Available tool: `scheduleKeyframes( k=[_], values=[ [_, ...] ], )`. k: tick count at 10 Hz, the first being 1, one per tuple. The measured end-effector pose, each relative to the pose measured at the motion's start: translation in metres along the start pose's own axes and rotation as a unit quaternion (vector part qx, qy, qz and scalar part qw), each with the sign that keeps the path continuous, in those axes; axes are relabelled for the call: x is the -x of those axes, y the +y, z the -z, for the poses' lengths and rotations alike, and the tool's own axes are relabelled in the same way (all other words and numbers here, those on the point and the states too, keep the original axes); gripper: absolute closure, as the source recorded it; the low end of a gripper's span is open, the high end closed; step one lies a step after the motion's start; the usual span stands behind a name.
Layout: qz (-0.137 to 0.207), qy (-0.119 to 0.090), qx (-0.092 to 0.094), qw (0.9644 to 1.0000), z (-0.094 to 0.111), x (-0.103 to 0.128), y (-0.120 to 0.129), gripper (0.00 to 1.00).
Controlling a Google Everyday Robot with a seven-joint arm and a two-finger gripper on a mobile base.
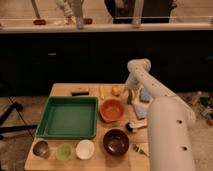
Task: Place pepper in tray
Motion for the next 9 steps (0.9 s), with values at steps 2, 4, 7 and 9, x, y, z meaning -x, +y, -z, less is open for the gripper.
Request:
scheduleKeyframes(
  k=[2,4,7,9],
  values=[
    [-0.002,-0.009,0.001,1.0,-0.006,-0.003,0.001,0.45],
    [-0.005,-0.014,-0.004,0.9999,-0.006,-0.005,0.005,0.67],
    [0.0,0.003,-0.014,0.9999,0.007,-0.006,0.006,0.96],
    [0.001,0.033,-0.02,0.9993,0.031,-0.009,0.008,1.0]
  ],
)
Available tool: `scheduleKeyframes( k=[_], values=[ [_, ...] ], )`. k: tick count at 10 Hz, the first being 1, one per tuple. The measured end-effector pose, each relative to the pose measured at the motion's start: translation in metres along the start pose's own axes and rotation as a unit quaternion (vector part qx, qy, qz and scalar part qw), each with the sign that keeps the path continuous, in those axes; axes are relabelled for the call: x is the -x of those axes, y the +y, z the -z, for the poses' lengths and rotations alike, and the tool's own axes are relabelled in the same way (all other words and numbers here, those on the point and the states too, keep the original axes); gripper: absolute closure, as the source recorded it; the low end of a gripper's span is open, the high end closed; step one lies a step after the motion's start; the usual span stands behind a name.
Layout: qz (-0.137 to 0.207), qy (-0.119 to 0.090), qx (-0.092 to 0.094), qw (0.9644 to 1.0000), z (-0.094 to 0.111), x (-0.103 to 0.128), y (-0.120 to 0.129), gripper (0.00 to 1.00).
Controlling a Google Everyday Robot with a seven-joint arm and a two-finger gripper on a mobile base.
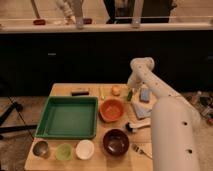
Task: Place pepper in tray
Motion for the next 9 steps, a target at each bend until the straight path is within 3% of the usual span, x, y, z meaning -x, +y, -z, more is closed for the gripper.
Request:
scheduleKeyframes(
  k=[4,6,9],
  values=[
    [0.0,0.045,-0.025,0.9987,0.039,-0.004,-0.003,1.0],
    [0.018,0.046,-0.045,0.9978,0.052,0.004,-0.015,1.0],
    [0.071,0.039,-0.074,0.9939,0.068,0.028,-0.063,1.0]
  ],
)
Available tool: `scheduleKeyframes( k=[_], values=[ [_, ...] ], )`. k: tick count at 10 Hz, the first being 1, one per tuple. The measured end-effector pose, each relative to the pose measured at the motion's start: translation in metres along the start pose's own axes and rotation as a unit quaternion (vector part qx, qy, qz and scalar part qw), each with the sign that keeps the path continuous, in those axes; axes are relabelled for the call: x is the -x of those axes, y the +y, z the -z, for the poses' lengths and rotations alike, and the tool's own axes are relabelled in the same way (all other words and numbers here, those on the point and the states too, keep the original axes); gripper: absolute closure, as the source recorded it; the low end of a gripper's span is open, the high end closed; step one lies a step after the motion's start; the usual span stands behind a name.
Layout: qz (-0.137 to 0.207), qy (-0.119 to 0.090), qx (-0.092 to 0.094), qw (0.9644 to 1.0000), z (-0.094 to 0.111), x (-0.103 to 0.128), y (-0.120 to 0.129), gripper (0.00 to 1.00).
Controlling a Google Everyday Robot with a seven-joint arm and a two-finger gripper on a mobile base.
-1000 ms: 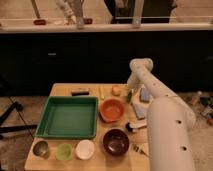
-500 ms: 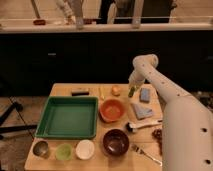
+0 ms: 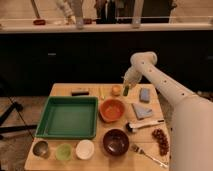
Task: Place pepper in tray
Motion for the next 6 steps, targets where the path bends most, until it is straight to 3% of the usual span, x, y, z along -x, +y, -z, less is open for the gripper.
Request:
scheduleKeyframes(
  k=[3,6],
  values=[
    [0.066,-0.017,-0.031,0.9972,0.01,0.025,-0.055,1.0],
    [0.134,-0.035,-0.045,0.9893,0.014,0.055,-0.095,1.0]
  ],
)
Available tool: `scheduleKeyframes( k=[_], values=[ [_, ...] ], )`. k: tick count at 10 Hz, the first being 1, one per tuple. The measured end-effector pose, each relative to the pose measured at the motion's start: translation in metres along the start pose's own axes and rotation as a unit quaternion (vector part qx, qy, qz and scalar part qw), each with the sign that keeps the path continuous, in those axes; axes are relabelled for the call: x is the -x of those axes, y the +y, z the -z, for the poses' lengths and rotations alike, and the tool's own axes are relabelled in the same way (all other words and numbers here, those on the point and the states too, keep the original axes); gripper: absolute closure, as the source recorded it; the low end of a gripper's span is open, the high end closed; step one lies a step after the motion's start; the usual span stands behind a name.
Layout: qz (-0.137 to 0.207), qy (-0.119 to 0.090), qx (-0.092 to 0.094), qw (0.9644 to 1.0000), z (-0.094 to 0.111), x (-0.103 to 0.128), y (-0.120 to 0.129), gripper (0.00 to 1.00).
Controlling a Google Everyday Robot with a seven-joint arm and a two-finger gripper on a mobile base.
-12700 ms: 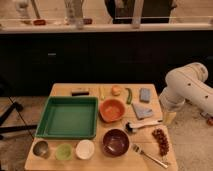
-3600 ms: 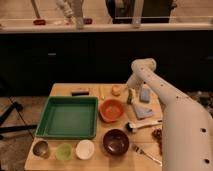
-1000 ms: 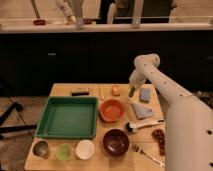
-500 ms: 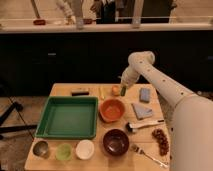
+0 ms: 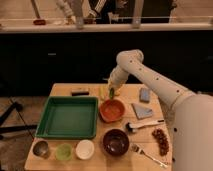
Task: Place pepper in tray
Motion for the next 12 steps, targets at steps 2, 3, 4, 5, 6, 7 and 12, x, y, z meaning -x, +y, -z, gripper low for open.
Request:
scheduleKeyframes(
  k=[2,3,4,5,6,7,12],
  values=[
    [0.036,-0.01,-0.003,0.9993,-0.006,0.009,-0.022,1.0],
    [0.046,-0.013,-0.003,0.9988,-0.009,0.014,-0.028,1.0],
    [0.057,-0.016,-0.001,0.9982,-0.013,0.02,-0.034,1.0],
    [0.071,-0.018,0.0,0.9973,-0.021,0.027,-0.044,1.0],
    [0.079,-0.022,0.006,0.9966,-0.033,0.037,-0.05,1.0],
    [0.083,-0.024,0.011,0.9962,-0.043,0.046,-0.053,1.0],
    [0.125,-0.04,0.027,0.9909,-0.081,0.084,-0.108,1.0]
  ],
)
